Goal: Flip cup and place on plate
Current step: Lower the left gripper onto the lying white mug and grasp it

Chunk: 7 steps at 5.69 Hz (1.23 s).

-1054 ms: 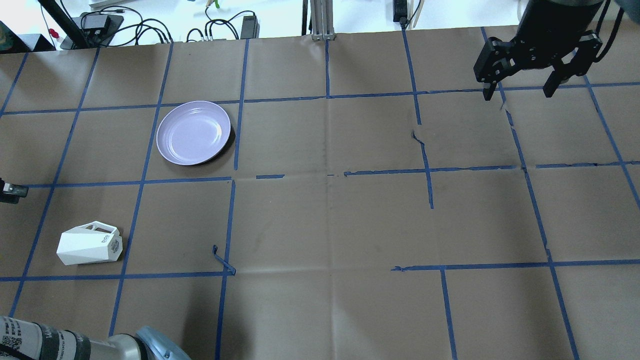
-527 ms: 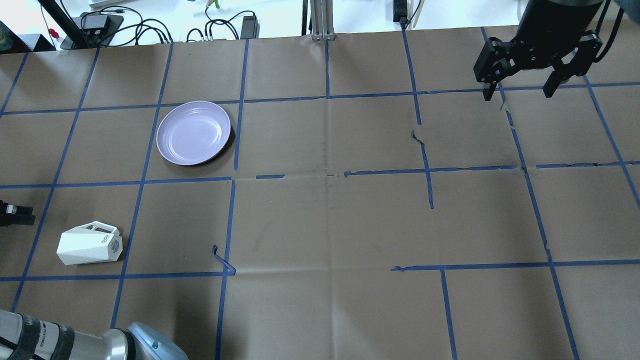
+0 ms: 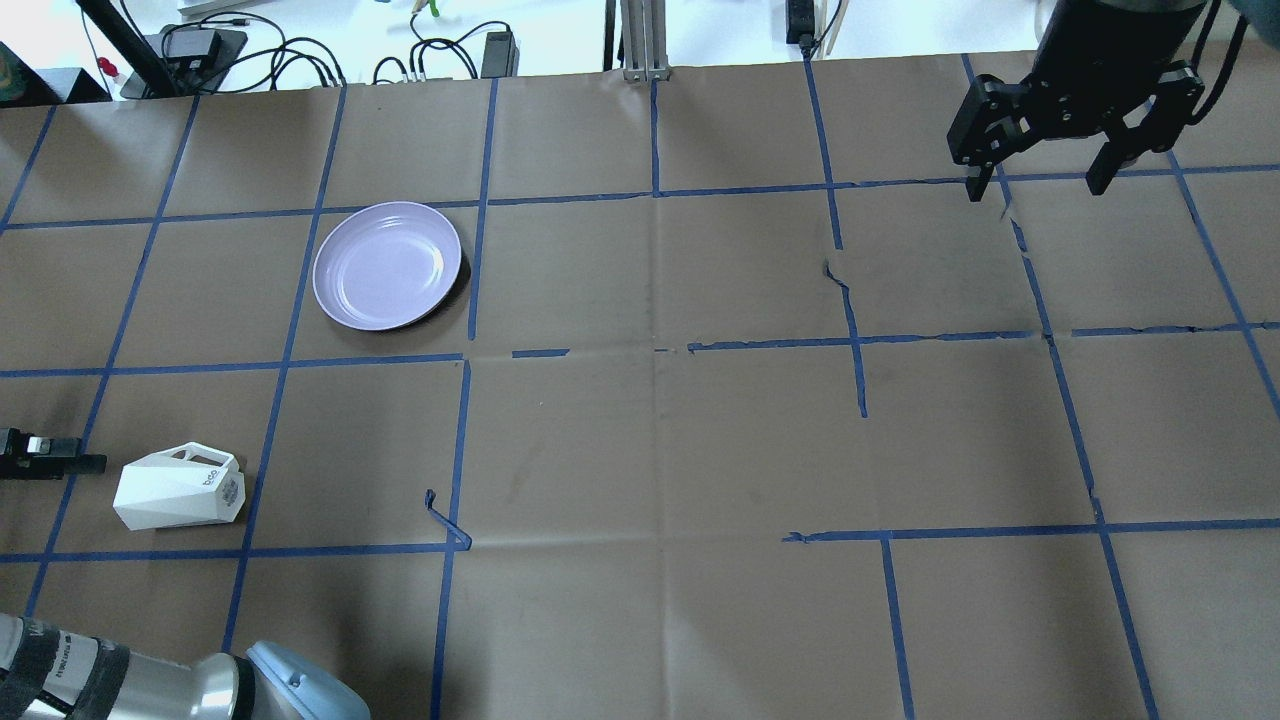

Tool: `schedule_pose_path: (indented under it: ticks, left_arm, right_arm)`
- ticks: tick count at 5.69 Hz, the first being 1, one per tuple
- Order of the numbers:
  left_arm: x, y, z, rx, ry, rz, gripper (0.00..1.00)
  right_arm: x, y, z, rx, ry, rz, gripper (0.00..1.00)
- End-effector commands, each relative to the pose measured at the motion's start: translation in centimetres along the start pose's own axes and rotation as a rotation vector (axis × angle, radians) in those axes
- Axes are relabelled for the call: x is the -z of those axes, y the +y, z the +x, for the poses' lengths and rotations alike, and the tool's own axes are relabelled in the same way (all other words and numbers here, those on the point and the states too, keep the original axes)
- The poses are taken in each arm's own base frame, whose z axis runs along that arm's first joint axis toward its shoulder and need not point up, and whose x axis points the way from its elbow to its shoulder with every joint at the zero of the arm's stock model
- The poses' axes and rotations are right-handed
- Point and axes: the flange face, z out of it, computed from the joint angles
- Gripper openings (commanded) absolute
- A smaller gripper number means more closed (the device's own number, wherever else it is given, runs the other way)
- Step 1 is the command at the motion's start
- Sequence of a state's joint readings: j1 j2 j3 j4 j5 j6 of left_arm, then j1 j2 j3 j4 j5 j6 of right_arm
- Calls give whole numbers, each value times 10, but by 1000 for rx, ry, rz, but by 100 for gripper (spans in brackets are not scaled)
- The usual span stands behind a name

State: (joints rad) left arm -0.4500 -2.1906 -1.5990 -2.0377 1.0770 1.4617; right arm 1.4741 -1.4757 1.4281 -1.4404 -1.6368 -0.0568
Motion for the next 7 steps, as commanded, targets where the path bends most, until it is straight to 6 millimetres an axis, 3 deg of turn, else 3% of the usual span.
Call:
schedule_pose_path:
  ticks: [1,4,6,7]
  left_arm:
    - [-19,6,-10,30,87,19,99]
    - [-32,7,-7,69,171,7,99]
    - [-45,11,-25,94,227,3,98]
    - [-46,10,-26,93,226,3,91]
  right_arm:
    - [0,0,0,0,0,0,100]
    - [0,0,0,0,0,0,100]
    - [0,0,0,0,0,0,100]
    - [0,0,0,0,0,0,100]
